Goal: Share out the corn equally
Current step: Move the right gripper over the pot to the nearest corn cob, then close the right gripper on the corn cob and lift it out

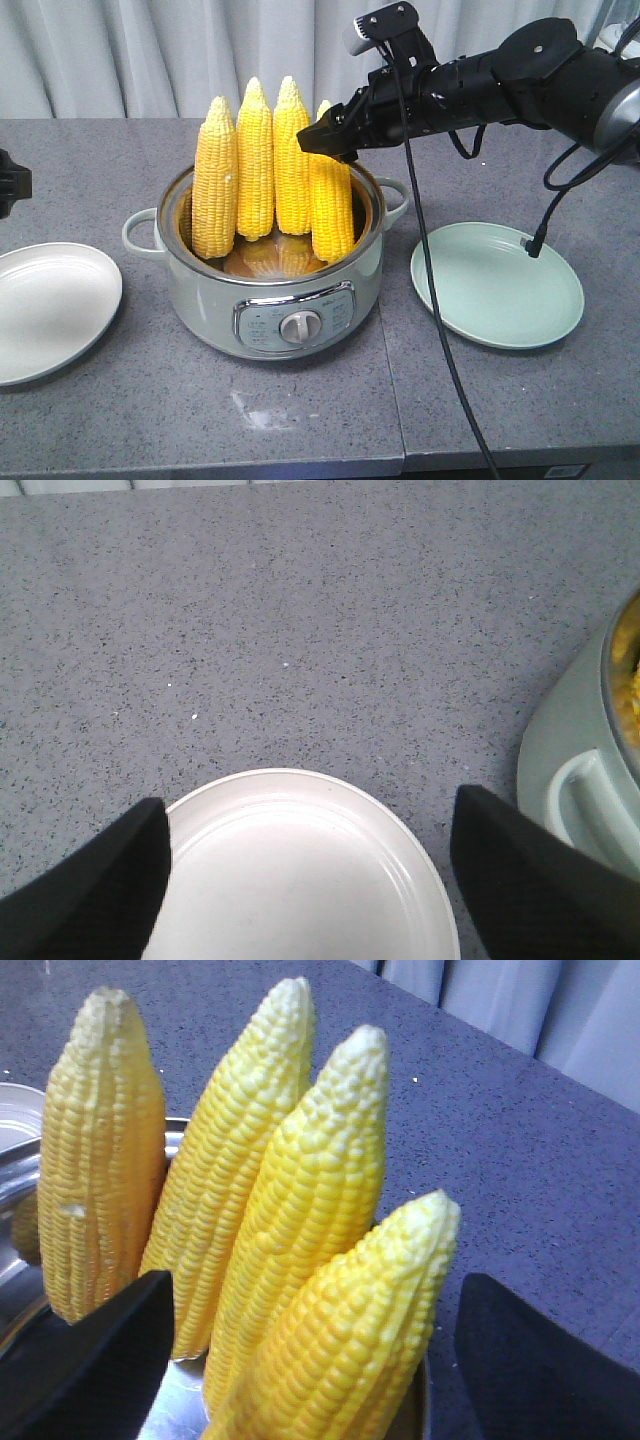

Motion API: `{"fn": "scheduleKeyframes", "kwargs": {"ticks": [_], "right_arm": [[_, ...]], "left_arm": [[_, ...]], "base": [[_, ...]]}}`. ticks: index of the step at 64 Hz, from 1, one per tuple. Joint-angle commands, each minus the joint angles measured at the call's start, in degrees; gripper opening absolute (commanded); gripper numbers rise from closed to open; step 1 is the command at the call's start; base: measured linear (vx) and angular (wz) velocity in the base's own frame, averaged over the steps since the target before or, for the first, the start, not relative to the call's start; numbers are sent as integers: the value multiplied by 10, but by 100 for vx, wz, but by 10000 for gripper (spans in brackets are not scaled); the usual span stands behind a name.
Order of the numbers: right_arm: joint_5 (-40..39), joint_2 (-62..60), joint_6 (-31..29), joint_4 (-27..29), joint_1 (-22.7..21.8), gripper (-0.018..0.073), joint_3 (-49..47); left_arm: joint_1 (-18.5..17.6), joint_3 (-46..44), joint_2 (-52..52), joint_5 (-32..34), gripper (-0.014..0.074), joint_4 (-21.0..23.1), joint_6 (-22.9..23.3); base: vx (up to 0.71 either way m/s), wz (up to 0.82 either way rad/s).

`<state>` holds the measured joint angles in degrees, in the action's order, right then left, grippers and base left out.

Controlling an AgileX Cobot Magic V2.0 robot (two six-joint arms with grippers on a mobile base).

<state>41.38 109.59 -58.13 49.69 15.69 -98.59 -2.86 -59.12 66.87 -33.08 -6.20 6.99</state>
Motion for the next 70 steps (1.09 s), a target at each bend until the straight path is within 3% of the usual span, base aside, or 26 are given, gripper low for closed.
{"fn": "scheduleKeyframes", "kwargs": {"ticks": [1, 12, 49, 70], "right_arm": [[-28, -27, 13, -2, -1, 564, -17], [-44, -21, 35, -17, -1, 564, -17], [-35, 3, 46, 24, -1, 554, -17], [-35, 3, 46, 24, -1, 365, -17]], "left_arm": [[0, -22, -10, 39, 566, 2, 2], [0, -22, -10, 39, 566, 2, 2], [0, -22, -10, 39, 566, 2, 2], [0, -22, -10, 39, 566, 2, 2]], "base": [[0, 0], [0, 0], [0, 0], [0, 0]]}}
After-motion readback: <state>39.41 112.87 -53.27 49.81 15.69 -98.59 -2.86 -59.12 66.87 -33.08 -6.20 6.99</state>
